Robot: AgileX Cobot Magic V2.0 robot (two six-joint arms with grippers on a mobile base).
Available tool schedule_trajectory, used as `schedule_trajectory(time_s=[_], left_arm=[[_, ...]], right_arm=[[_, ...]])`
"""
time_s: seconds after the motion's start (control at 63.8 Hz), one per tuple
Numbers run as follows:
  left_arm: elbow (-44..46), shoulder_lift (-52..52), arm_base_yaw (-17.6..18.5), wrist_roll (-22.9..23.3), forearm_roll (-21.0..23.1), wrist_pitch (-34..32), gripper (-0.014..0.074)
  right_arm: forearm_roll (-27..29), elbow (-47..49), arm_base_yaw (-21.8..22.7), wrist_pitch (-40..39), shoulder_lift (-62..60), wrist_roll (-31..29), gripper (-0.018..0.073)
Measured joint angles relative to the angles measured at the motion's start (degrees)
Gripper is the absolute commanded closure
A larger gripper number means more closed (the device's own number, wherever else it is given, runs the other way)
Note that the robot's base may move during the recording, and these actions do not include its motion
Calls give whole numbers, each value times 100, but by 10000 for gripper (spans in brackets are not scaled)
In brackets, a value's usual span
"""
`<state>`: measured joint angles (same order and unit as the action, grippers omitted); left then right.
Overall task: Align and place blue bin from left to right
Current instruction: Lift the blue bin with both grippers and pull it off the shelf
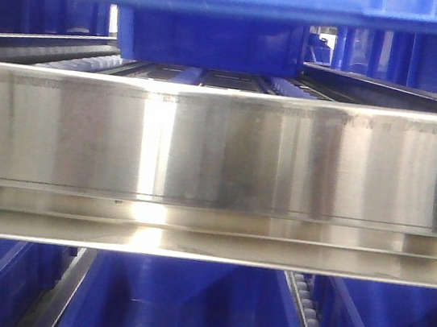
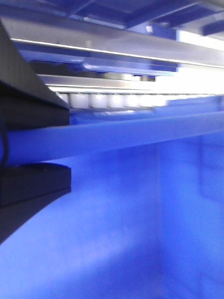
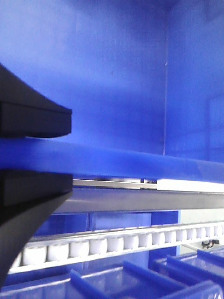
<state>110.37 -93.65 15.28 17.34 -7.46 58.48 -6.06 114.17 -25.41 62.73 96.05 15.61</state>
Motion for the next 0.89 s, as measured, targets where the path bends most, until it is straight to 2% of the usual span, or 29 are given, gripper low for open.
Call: schedule_trajectory(time_s=[0.251, 0.894], left_arm=[[169, 0, 0, 12, -68, 277, 612], [169, 0, 0, 23, -68, 288, 612]], right_arm=[[47, 0, -21, -1, 1, 0, 633], [55, 0, -21, 23, 1, 6, 633]])
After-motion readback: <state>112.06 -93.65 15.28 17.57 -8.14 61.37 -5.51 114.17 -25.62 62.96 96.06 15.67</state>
